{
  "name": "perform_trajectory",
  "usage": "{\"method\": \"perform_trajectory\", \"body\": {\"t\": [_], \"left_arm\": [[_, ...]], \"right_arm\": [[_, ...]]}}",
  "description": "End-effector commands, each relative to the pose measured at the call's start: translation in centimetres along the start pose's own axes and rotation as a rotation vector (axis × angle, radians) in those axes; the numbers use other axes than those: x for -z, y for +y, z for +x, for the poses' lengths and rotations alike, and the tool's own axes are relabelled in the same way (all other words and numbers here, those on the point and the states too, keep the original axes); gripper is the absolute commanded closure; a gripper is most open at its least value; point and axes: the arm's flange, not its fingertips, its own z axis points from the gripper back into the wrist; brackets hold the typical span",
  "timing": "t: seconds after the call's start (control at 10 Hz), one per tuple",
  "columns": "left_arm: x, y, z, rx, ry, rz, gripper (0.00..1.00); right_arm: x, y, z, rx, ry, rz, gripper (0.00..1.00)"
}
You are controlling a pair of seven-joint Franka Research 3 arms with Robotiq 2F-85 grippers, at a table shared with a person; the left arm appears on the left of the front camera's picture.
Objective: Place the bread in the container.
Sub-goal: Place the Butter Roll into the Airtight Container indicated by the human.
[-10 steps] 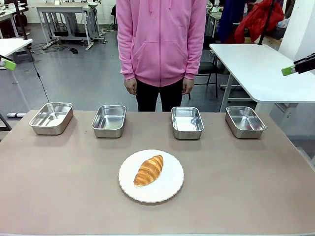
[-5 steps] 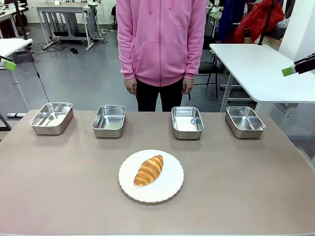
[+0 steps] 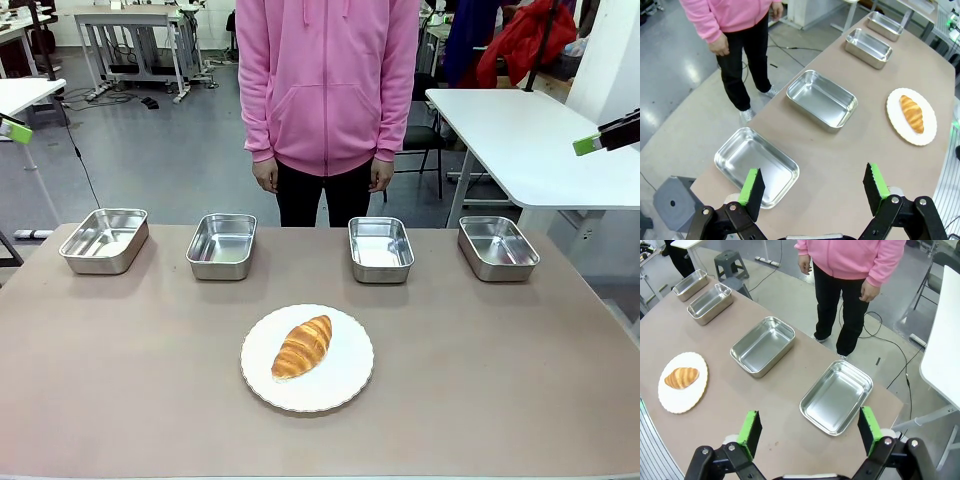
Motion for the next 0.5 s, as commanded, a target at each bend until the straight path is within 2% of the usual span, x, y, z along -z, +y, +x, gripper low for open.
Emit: {"method": "perform_trajectory", "body": {"t": [0.0, 0.4], "left_arm": [[-0.12, -0.08, 0.13, 0.007, -0.002, -0.003, 0.0], [-0.12, -0.08, 0.13, 0.007, -0.002, -0.003, 0.0]], "right_arm": [[0.08, -0.1, 0.0, 0.003, -0.018, 0.01, 0.0], [0.08, -0.1, 0.0, 0.003, -0.018, 0.01, 0.0]]}}
